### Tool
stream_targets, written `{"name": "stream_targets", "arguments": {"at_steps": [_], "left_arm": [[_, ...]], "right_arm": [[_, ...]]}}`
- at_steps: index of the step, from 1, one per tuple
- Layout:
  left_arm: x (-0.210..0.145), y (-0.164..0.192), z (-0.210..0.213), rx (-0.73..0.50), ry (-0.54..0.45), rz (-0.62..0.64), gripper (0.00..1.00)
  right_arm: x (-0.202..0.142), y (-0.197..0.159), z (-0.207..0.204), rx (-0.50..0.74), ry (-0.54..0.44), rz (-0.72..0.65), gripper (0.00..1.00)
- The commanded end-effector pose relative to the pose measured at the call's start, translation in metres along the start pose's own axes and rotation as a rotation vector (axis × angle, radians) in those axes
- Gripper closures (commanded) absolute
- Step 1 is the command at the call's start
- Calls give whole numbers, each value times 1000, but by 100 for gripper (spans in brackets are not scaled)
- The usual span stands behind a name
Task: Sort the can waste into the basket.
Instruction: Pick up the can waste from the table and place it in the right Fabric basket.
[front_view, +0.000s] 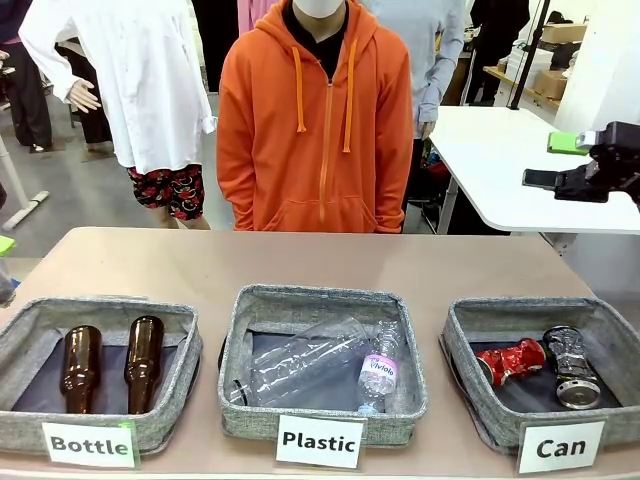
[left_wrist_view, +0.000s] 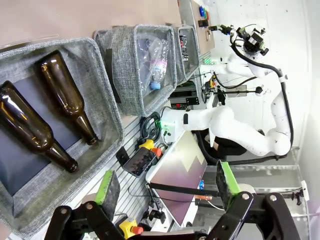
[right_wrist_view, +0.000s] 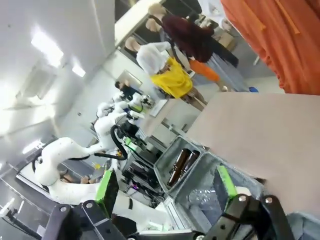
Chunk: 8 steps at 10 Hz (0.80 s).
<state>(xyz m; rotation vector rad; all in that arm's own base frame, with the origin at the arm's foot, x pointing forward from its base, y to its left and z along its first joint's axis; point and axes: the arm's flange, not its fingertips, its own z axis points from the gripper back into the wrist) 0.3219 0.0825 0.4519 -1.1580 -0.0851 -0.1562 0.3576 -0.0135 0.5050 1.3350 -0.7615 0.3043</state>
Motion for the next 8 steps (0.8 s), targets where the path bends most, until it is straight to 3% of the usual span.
{"name": "stream_targets", "arguments": {"at_steps": [1,8], "left_arm": [[-1,-1,2,-7,6,-10,0],[-1,-1,2,-7,6,-10,0]], "right_arm": [[3,10,5,-9,18,-5,0],[3,10,5,-9,18,-5,0]]}}
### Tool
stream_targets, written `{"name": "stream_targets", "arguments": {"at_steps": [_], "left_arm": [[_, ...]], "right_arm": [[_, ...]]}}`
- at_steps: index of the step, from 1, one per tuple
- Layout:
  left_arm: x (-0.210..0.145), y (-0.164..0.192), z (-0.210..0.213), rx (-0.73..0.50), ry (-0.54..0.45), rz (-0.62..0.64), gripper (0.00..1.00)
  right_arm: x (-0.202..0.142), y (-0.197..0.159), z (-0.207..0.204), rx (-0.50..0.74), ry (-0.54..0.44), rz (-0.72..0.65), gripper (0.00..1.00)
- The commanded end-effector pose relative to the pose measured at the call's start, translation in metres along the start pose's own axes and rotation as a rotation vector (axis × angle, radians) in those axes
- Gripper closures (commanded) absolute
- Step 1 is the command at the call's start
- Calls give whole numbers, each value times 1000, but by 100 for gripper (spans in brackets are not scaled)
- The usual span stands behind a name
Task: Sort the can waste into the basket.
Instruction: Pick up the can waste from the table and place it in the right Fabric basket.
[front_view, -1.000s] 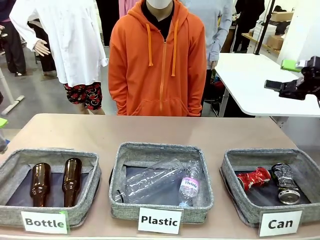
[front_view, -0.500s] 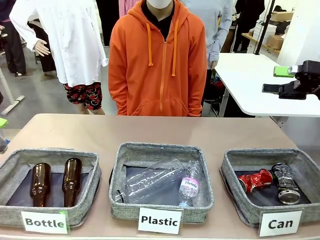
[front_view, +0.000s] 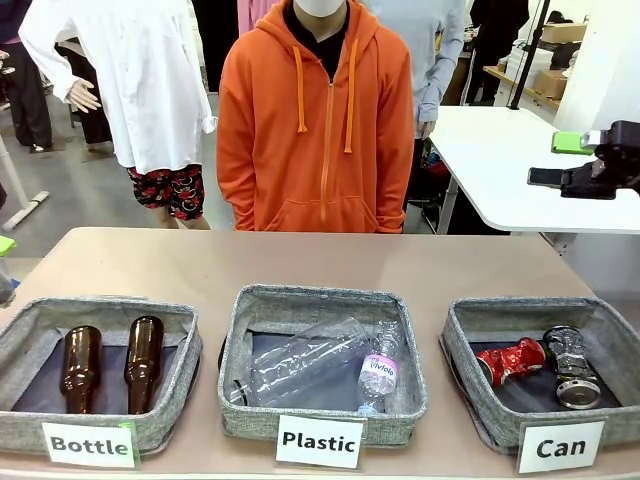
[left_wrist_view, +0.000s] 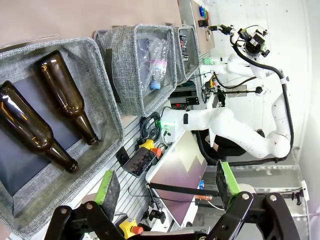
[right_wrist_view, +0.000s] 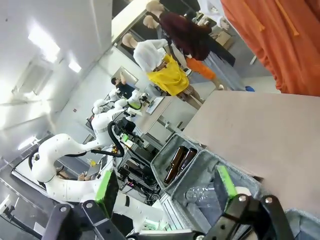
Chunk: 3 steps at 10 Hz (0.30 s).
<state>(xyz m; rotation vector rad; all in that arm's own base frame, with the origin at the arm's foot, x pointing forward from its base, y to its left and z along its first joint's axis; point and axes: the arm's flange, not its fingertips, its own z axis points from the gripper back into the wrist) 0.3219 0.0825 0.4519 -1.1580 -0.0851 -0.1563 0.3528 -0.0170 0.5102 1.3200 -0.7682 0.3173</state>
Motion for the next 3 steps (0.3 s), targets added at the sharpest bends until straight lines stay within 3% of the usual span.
{"name": "stream_targets", "arguments": {"at_steps": [1,3], "left_arm": [[-1,-1,2,-7,6,-10,0],[-1,-1,2,-7,6,-10,0]], "right_arm": [[2,4,0,0,12,-21,0],[2,4,0,0,12,-21,0]]}}
